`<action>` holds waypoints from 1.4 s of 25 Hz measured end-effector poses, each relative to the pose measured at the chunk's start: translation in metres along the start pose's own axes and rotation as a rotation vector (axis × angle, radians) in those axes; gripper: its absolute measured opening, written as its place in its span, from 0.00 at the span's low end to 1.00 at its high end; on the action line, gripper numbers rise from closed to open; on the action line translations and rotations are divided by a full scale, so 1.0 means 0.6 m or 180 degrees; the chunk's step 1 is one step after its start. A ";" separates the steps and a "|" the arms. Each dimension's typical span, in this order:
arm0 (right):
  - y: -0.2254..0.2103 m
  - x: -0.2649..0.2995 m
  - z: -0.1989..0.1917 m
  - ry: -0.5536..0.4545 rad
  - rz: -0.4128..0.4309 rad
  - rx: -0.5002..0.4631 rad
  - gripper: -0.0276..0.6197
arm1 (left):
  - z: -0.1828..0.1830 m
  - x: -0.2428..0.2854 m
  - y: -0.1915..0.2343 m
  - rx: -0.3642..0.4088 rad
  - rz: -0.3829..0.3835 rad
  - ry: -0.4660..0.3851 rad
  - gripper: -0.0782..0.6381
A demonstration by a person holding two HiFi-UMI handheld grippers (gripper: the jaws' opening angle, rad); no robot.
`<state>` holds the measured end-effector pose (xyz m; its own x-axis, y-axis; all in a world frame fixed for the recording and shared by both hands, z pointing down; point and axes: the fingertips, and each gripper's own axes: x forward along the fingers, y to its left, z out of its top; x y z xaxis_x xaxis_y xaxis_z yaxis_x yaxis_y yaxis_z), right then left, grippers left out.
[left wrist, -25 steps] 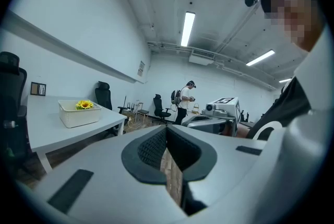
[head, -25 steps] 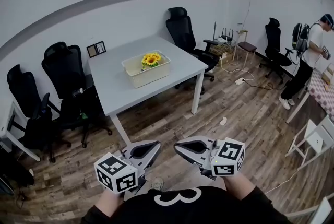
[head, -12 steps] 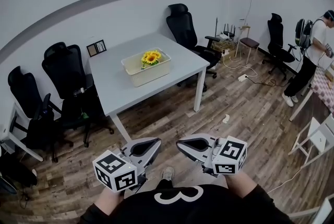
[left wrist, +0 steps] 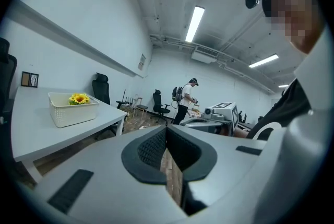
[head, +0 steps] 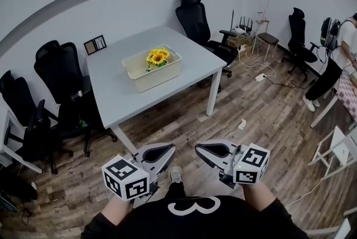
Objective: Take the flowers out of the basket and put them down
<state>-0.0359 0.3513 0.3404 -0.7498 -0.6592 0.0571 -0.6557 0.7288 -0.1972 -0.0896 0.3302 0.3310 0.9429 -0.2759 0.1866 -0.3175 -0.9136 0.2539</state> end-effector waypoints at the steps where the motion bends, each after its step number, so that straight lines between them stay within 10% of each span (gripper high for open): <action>1: -0.021 0.011 0.000 0.0016 -0.0040 0.0011 0.06 | 0.002 0.012 0.020 -0.0021 -0.0002 0.0021 0.12; 19: -0.443 0.322 0.052 0.0270 -0.0107 0.0364 0.06 | 0.125 0.237 0.496 -0.0337 -0.0031 0.0297 0.12; 35: -0.559 0.388 0.069 0.0451 0.0033 0.0356 0.06 | 0.117 0.294 0.614 -0.0542 0.0142 0.0413 0.12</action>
<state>0.0132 -0.0545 0.3793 -0.7666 -0.6133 0.1903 -0.6399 0.7050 -0.3058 -0.0332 -0.0762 0.3906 0.9102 -0.2642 0.3189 -0.3815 -0.8346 0.3974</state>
